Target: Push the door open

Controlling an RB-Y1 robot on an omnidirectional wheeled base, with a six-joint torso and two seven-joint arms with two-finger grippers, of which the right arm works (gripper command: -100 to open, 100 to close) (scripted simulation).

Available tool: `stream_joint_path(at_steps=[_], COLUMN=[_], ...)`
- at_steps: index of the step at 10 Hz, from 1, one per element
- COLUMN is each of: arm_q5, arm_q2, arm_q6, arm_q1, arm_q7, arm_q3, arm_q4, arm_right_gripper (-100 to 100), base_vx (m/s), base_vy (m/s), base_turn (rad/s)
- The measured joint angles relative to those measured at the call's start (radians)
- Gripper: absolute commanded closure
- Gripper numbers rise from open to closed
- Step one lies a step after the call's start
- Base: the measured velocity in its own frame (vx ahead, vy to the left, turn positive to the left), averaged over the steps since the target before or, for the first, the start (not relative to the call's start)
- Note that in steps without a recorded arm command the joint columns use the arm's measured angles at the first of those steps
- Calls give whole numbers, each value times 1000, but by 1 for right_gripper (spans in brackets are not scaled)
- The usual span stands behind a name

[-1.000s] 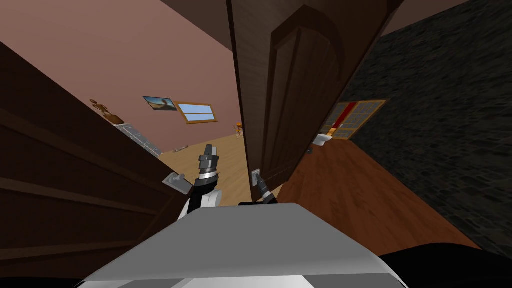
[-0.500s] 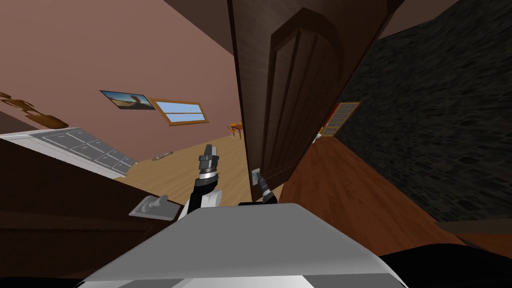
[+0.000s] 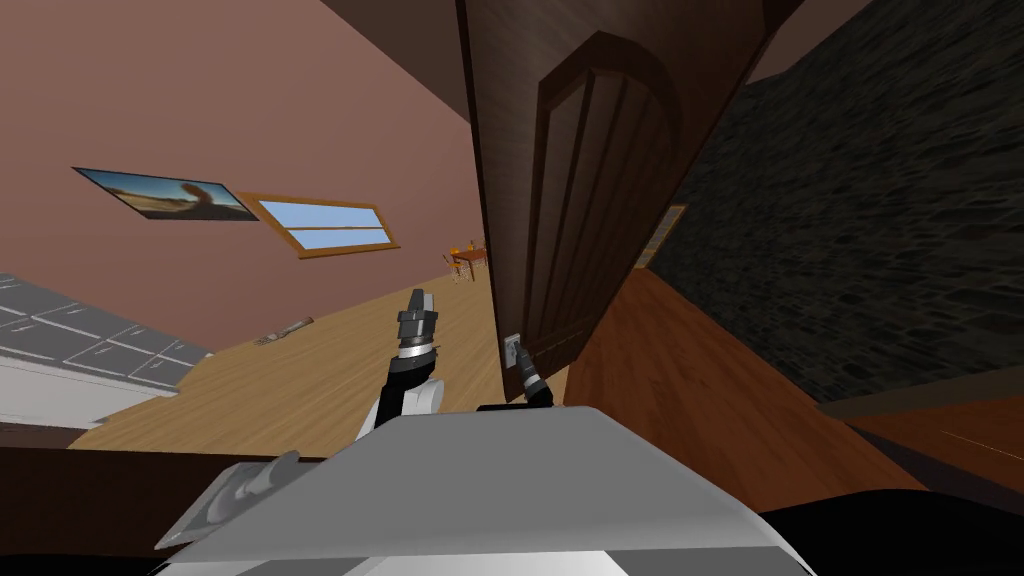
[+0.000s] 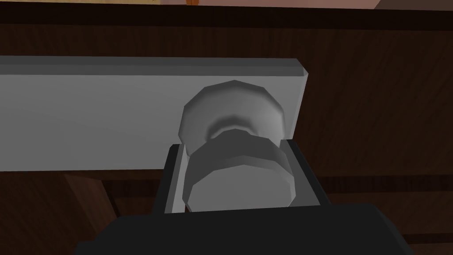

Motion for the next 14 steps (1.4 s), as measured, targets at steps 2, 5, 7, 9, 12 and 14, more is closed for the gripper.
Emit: stream_joint_path(at_steps=[2, 5, 7, 9, 12, 14], arm_q5=[-13, -29, -34, -35, -35, -47], arm_q2=[15, 39, 48, 23, 4, -9], arm_q6=[4, 14, 17, 17, 5, -1], arm_q1=[-8, -17, -22, -13, 0, -10], arm_q7=[16, 34, 39, 42, 52, 61], arm_q3=[-10, -22, -27, -13, -5, -9], arm_q4=[8, 13, 14, 11, 12, 22], arm_right_gripper=[100, 100, 100, 100, 100, -100], base_vx=[120, 132, 91, 192, 209, 44], base_vy=[153, 144, 28, 42, 34, -72], base_turn=[-143, -126, -78, -165, -154, -13])
